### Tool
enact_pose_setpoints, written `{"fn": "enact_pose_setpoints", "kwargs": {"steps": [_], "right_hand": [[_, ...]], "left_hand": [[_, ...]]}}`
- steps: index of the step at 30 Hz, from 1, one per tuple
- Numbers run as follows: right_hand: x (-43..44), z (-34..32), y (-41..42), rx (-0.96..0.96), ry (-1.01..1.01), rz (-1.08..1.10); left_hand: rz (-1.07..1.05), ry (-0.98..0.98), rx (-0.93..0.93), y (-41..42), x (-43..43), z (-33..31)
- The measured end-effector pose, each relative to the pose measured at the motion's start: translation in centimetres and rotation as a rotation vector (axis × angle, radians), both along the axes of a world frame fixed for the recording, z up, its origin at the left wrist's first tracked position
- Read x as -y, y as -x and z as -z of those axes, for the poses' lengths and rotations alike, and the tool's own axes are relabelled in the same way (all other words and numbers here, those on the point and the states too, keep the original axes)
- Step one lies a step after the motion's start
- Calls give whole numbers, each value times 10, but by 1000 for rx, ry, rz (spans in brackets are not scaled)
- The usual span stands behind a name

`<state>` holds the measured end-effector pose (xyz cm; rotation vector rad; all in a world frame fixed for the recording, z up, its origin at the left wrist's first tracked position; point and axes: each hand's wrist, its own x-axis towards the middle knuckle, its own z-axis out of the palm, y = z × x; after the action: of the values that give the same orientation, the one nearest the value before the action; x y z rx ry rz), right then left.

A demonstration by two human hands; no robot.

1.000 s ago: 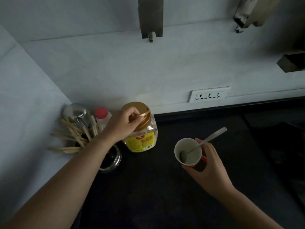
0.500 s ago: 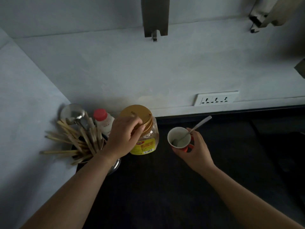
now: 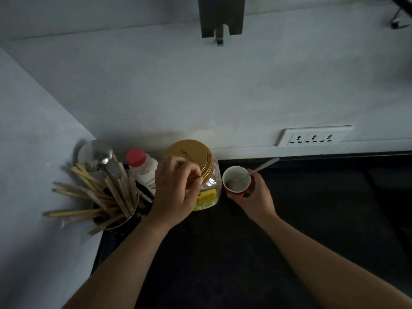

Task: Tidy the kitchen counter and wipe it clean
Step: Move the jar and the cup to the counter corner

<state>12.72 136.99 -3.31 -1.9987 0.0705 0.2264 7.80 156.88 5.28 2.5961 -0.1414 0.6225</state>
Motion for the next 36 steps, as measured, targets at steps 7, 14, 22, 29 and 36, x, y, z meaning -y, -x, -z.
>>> {"fn": "enact_pose_setpoints", "kwargs": {"steps": [7, 14, 22, 29, 36], "right_hand": [[12, -22, -10, 12, -90, 31], [5, -51, -24, 81, -68, 93], [17, -132, -12, 220, -291, 145], [5, -184, 27, 191, -573, 85], [-43, -189, 53, 94, -651, -51]], "left_hand": [[-18, -10, 25, -3, 3, 0], [-18, -43, -20, -1, 1, -4], [53, 94, -193, 5, -4, -29], [32, 490, -376, 50, 6, -59], [0, 800, -371, 102, -1, -79]]}}
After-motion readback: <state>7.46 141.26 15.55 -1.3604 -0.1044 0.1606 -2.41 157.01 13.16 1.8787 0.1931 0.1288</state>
